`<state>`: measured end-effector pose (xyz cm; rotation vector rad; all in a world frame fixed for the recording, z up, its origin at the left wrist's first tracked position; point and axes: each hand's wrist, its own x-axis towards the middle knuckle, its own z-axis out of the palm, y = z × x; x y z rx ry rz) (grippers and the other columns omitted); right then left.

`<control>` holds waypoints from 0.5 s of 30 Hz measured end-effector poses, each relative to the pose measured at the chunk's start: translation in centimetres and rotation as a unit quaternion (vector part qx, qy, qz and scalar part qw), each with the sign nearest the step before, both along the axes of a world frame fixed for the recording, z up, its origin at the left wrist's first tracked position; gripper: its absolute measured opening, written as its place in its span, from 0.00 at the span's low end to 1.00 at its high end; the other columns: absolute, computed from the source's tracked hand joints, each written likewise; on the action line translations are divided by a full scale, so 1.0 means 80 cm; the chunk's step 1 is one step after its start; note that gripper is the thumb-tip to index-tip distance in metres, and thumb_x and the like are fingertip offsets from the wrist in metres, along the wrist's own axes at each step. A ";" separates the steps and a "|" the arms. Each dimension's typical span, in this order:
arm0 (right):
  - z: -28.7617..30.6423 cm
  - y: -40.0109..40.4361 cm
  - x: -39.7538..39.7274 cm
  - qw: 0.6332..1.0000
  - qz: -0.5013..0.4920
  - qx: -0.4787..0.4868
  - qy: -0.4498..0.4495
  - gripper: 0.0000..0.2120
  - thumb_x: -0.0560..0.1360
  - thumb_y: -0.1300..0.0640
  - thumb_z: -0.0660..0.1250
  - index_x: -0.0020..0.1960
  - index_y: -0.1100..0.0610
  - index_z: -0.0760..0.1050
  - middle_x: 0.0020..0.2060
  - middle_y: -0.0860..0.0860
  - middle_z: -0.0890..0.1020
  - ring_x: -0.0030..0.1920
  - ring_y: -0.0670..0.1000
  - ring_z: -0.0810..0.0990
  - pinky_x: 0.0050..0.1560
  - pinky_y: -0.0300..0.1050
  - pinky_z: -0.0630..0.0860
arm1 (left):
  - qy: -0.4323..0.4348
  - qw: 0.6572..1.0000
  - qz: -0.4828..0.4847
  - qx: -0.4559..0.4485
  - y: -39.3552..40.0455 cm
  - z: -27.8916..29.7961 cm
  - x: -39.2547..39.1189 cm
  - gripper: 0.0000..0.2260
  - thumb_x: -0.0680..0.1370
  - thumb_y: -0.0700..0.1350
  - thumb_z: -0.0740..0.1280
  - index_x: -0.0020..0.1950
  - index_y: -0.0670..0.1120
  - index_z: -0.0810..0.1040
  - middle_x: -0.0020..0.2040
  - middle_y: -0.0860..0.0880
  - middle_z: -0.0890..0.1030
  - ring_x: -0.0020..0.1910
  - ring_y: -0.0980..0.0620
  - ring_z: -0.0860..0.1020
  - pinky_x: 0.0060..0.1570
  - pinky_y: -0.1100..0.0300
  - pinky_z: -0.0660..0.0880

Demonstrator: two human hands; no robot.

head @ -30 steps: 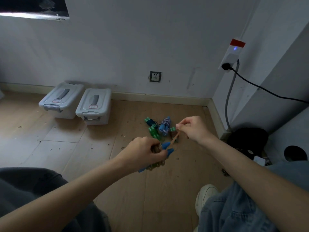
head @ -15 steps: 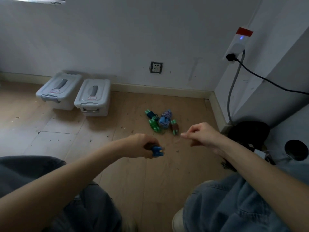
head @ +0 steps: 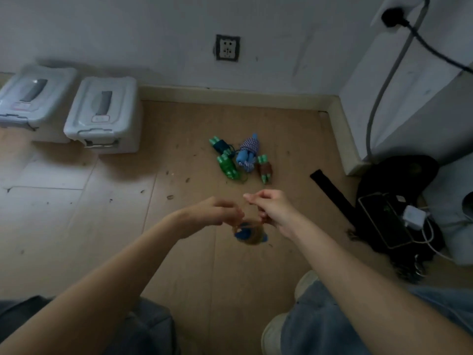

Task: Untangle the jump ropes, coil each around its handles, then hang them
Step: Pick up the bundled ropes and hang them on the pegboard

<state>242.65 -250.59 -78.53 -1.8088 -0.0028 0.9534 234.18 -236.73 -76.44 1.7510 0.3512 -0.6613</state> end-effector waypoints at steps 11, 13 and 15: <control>-0.174 0.004 0.107 0.809 0.288 -0.372 -0.352 0.18 0.76 0.55 0.64 0.63 0.62 0.70 0.61 0.57 0.69 0.61 0.58 0.67 0.60 0.51 0.68 | 0.039 0.979 0.201 0.023 0.038 -0.114 0.070 0.09 0.78 0.41 0.59 0.44 0.48 0.77 0.38 0.50 0.79 0.38 0.56 0.77 0.37 0.67 0.75; -0.194 0.004 0.110 0.729 0.367 -0.417 -0.401 0.21 0.76 0.58 0.63 0.66 0.62 0.67 0.65 0.57 0.66 0.64 0.59 0.64 0.61 0.52 0.65 | 0.037 0.970 0.241 0.003 0.041 -0.122 0.083 0.09 0.78 0.38 0.58 0.44 0.47 0.77 0.38 0.49 0.78 0.37 0.55 0.76 0.40 0.65 0.75; -0.210 0.007 0.114 0.704 0.366 -0.409 -0.452 0.15 0.75 0.62 0.63 0.61 0.62 0.72 0.61 0.57 0.71 0.62 0.58 0.66 0.57 0.50 0.65 | 0.035 0.959 0.280 -0.022 0.044 -0.128 0.094 0.08 0.78 0.39 0.59 0.44 0.45 0.77 0.37 0.48 0.77 0.37 0.53 0.76 0.44 0.60 0.74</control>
